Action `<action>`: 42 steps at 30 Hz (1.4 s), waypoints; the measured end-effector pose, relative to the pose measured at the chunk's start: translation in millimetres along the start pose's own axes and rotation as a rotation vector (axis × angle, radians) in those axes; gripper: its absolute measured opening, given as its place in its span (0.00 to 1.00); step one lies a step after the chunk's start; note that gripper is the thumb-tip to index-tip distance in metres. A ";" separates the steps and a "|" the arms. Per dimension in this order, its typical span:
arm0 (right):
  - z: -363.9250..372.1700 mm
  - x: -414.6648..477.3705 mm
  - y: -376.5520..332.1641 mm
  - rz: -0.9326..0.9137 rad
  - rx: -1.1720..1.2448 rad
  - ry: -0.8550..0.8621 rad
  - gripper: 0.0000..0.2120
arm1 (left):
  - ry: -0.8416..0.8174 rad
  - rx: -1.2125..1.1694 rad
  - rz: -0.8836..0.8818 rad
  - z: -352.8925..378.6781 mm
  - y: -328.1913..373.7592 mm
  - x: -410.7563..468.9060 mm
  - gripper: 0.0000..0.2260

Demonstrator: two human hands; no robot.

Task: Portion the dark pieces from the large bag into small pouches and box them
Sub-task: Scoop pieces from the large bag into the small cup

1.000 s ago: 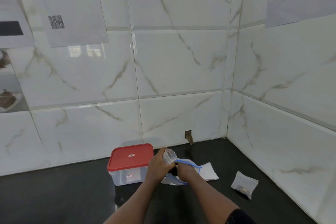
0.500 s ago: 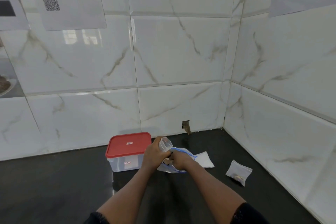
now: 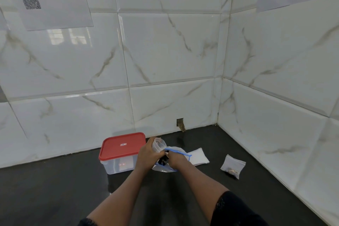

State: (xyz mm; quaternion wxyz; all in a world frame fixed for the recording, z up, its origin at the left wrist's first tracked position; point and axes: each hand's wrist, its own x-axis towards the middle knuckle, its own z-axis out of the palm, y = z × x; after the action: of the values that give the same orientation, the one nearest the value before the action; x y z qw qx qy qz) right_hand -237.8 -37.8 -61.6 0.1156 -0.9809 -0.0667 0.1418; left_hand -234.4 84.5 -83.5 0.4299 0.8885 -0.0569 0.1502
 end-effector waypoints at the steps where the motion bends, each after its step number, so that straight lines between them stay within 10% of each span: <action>1: 1.3 -0.4 -0.6 0.012 0.004 -0.005 0.19 | 0.000 -0.002 0.006 0.5 -0.1 -0.7 0.18; 24: 22.7 19.2 -3.9 0.098 0.100 0.111 0.15 | -0.025 -0.007 -0.041 -9.3 -2.7 -2.9 0.22; 42: 38.3 40.2 -16.3 0.436 1.128 -0.010 0.17 | -0.038 0.019 -0.031 -13.7 -7.0 -4.2 0.21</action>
State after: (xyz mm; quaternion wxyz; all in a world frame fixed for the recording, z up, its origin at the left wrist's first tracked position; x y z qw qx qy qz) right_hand -212.4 -7.5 -103.8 0.5858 -0.7587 0.2207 0.1806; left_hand -239.7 99.4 -82.0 0.4226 0.8959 -0.0500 0.1273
